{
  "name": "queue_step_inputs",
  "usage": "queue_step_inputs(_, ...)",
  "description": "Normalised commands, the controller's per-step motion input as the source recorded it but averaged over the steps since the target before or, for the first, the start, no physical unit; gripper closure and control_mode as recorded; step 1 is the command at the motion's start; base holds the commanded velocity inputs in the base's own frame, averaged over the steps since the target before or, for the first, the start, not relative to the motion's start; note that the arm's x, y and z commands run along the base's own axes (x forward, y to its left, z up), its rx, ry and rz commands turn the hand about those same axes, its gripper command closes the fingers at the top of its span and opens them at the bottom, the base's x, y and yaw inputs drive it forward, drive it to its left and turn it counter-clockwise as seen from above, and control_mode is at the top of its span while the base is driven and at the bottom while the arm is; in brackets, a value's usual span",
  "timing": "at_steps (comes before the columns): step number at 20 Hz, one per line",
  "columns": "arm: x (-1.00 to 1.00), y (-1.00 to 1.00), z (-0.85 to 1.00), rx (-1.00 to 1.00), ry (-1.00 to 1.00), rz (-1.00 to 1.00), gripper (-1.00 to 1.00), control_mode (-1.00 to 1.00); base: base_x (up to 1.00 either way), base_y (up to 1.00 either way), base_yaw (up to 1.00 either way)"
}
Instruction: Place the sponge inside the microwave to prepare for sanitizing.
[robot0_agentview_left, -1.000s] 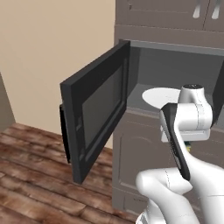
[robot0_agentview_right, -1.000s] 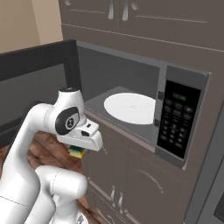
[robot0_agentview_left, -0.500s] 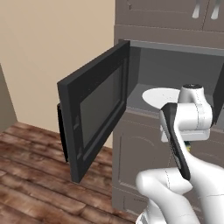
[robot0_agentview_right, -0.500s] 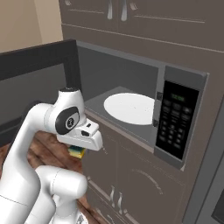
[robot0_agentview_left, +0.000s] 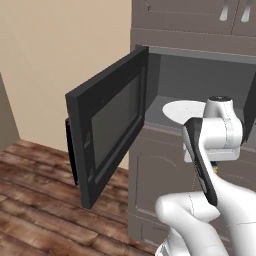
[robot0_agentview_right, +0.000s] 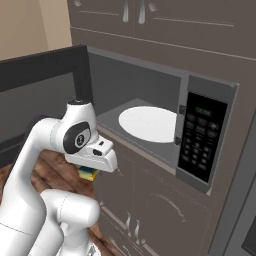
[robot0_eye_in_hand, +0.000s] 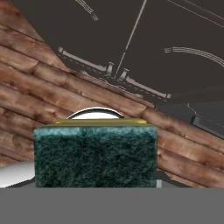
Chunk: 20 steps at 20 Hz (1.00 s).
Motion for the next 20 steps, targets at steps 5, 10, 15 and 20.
queue_step_inputs(5,0.0,0.0,0.0,0.0,0.0,0.0,1.0,-1.0,0.0,0.0,0.0)
queue_step_inputs(10,0.0,0.0,0.03,0.0,-0.05,0.0,1.0,-1.0,0.0,0.0,0.0)
queue_step_inputs(15,0.0,0.0,0.25,0.0,-0.11,0.0,1.0,-1.0,0.0,0.0,0.0)
queue_step_inputs(20,-0.02,0.0,0.55,-0.05,-0.14,-0.02,1.0,-1.0,0.0,0.0,0.0)
